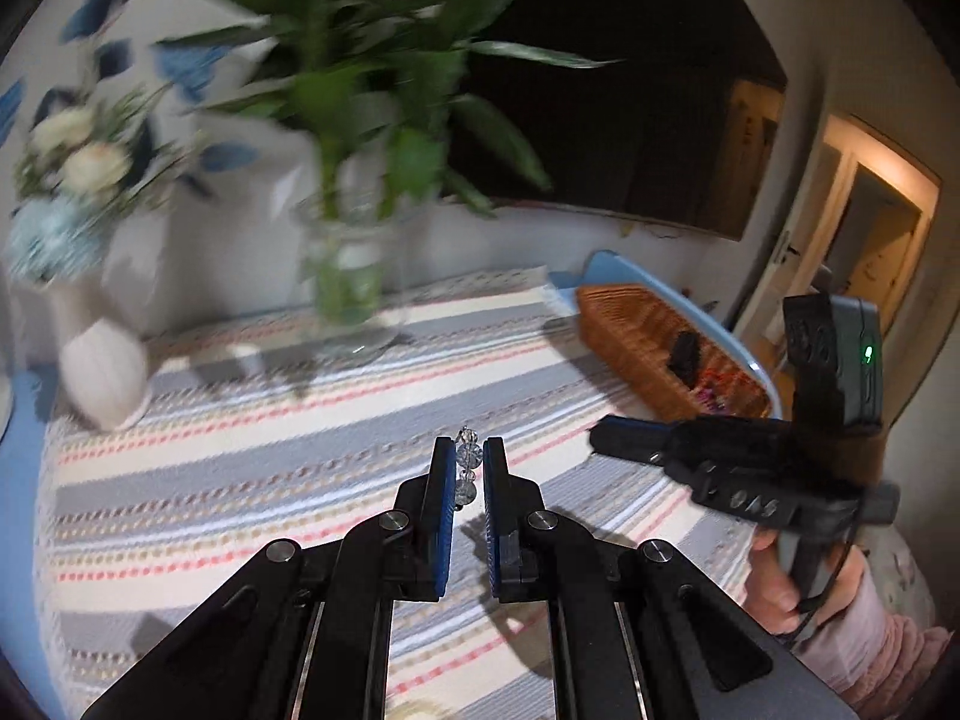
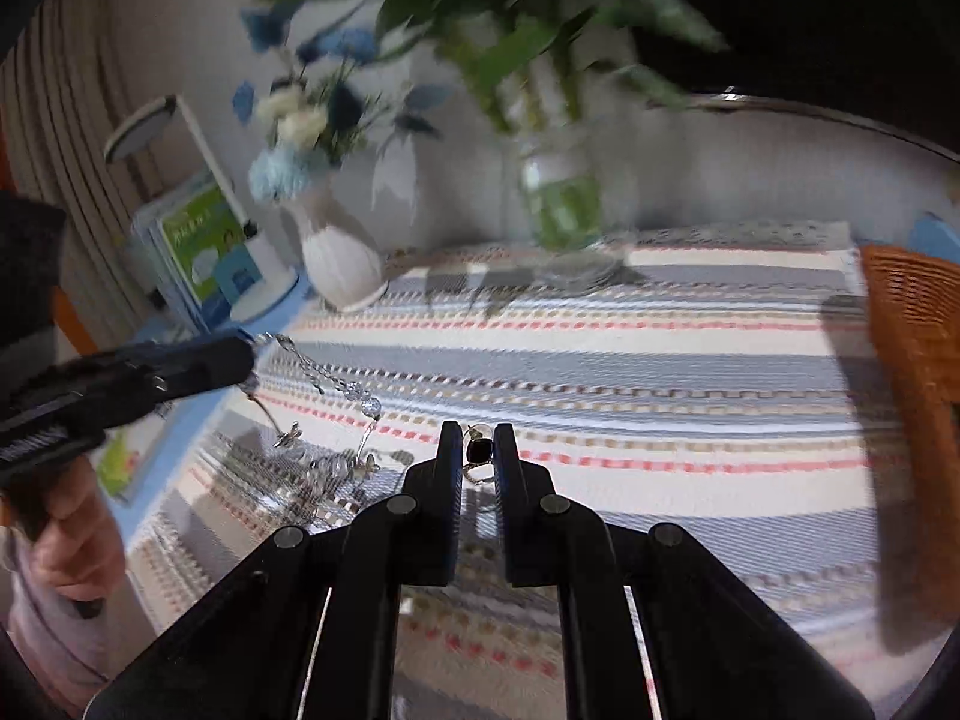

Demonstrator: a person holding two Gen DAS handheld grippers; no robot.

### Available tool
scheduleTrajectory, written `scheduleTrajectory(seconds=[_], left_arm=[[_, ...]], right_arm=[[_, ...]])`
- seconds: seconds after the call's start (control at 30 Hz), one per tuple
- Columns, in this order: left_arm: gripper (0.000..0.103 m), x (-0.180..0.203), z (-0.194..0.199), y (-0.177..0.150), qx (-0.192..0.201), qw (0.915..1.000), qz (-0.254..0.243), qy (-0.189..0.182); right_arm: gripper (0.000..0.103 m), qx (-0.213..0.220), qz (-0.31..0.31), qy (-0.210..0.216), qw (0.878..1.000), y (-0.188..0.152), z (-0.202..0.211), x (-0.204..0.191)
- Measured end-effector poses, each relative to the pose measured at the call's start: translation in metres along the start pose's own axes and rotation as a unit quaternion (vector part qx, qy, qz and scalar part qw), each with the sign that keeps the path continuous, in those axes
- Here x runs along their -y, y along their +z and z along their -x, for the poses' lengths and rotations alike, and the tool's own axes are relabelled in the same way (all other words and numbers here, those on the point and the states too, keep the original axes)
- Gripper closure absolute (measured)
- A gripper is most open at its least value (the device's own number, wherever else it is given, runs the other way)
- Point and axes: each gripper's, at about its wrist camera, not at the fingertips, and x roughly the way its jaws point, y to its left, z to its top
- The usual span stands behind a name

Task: Organize jewelry
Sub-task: 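Carry both chains to the wicker basket and open both tools inside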

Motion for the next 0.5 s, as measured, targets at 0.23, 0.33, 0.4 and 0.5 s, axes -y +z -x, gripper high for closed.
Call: scheduleTrajectory(seconds=[0.23, 0.33, 0.4, 0.5], left_arm=[[0.094, 0.076, -0.043, 0.041, -0.004, 0.9979, -0.048, -0.045], [0.094, 0.116, -0.075, 0.063, -0.008, 0.995, -0.069, -0.071], [0.094, 0.139, -0.093, 0.076, -0.01, 0.993, -0.081, -0.085], [0.094, 0.172, -0.124, 0.093, -0.015, 0.99, -0.095, -0.104]], right_arm=[[0.092, 0.021, -0.073, -0.01, 0.997, 0.017, 0.077, 0.083], [0.092, 0.038, -0.094, -0.046, 0.994, 0.019, 0.106, 0.12], [0.092, 0.051, -0.114, -0.066, 0.99, 0.021, 0.124, 0.148], [0.092, 0.065, -0.134, -0.118, 0.982, 0.022, 0.143, 0.185]])
